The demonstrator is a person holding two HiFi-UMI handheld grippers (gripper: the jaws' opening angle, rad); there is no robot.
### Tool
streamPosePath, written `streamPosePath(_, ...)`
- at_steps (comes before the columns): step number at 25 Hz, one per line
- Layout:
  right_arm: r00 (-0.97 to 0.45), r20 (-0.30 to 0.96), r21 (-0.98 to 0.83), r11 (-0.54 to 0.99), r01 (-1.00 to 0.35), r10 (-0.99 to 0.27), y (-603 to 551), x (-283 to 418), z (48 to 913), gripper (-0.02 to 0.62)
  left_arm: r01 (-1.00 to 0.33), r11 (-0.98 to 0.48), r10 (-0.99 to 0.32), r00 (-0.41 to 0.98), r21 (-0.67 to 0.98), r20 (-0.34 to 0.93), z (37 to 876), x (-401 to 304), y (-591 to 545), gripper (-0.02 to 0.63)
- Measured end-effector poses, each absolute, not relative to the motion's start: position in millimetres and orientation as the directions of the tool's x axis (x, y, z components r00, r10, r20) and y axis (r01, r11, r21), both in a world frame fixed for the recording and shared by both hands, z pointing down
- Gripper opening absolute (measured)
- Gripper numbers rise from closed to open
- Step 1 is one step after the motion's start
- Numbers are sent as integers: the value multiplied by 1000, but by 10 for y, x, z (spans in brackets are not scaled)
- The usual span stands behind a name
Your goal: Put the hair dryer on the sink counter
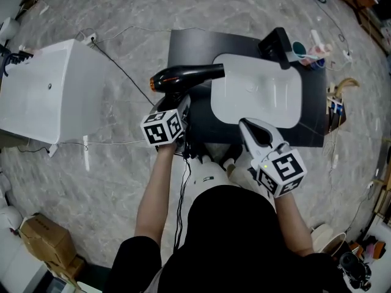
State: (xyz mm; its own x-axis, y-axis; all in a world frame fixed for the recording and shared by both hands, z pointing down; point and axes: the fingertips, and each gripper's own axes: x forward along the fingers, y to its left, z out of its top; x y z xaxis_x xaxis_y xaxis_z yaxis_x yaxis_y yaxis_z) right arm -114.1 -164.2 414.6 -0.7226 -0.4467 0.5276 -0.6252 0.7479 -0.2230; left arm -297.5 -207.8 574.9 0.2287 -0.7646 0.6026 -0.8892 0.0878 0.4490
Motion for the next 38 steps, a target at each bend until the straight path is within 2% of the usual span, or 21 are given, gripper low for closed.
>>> streamPosePath(22,-693,576,-254,711,-656,-434,-1699,-1089,4412,11,-916,116,-701,198,384,685,6360,-2947,-2376,267)
streamPosePath(38,-691,584,-254,713,-653,-425,-1701,-1122,4448,11,-921,101,-709,198,375,677,6416,-2899,-2450,275)
